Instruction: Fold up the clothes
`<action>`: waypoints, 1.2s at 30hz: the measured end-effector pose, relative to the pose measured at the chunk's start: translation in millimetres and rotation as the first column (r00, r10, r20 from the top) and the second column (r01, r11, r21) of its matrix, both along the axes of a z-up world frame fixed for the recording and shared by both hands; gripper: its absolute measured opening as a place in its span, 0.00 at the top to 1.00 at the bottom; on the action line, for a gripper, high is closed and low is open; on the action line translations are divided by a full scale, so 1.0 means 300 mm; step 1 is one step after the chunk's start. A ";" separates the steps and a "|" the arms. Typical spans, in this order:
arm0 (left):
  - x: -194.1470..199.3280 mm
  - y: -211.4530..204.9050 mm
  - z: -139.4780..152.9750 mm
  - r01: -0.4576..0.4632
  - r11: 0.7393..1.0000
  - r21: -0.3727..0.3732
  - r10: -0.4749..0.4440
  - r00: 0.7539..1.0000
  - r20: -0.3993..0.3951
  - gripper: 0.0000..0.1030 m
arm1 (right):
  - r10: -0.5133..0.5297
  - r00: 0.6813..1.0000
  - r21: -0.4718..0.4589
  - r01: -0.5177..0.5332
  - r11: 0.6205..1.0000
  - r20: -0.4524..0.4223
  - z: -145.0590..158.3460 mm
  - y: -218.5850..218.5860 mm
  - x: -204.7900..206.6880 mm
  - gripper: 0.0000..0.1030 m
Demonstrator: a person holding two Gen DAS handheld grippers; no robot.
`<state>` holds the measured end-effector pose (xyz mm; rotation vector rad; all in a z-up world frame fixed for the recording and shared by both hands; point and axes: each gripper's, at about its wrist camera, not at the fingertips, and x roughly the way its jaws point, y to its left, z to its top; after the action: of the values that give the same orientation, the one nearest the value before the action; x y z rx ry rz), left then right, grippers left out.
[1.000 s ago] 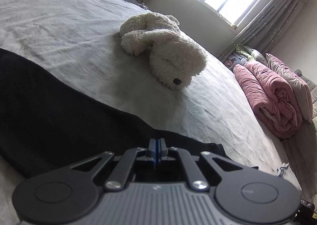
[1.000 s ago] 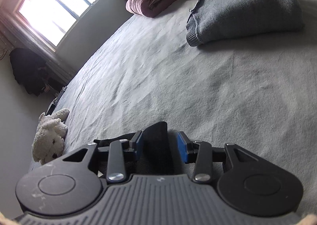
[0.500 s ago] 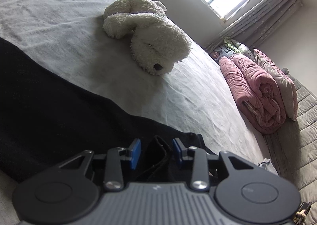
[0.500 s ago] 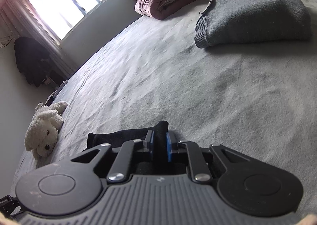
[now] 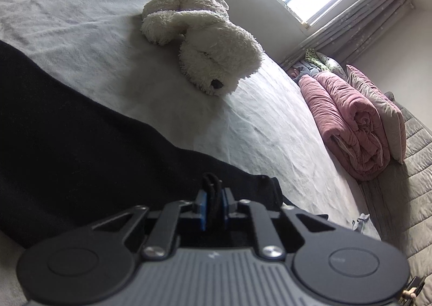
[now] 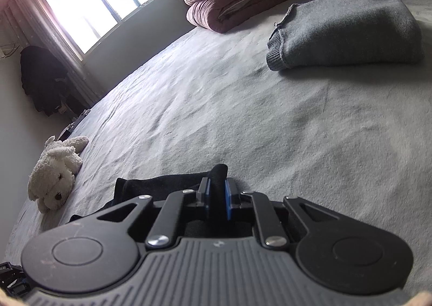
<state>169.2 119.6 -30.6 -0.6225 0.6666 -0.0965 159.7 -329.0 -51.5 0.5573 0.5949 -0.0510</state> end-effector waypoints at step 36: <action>-0.126 0.055 0.051 0.099 0.991 0.093 -0.087 0.987 -0.132 0.93 | 0.030 0.995 -0.041 -0.035 0.999 -0.098 0.102 0.034 -0.216 0.64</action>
<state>131.3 136.0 -15.4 -0.5043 0.8197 -0.1102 94.8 -318.7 -20.8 0.5054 0.6965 -0.0606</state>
